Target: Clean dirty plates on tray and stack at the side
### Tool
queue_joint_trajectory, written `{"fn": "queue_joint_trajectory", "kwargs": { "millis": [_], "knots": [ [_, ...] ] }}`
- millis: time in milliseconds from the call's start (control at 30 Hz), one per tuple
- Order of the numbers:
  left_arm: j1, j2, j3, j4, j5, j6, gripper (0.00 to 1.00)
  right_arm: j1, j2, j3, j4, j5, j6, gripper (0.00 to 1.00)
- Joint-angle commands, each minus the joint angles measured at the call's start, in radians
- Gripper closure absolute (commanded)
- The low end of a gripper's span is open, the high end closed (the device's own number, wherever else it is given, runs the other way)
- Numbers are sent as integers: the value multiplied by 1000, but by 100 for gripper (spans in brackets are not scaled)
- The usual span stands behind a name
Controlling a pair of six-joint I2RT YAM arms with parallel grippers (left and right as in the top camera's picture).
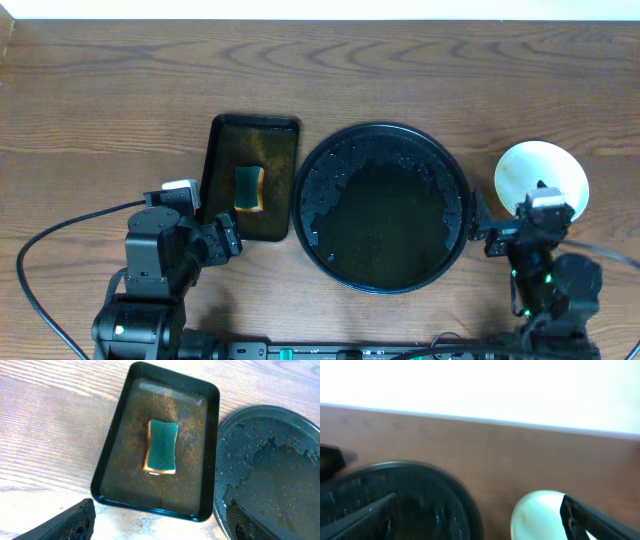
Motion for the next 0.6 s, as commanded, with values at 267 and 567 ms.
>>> {"fn": "queue_joint_trajectory", "kwargs": {
  "millis": [267,567],
  "knots": [
    [2,1,-2,1,2,13,16,57,-255,-267,290,-4,-11,1],
    [2,1,-2,-2,2,13,16,55,-334,-327,219,53,-18,1]
  ]
}}
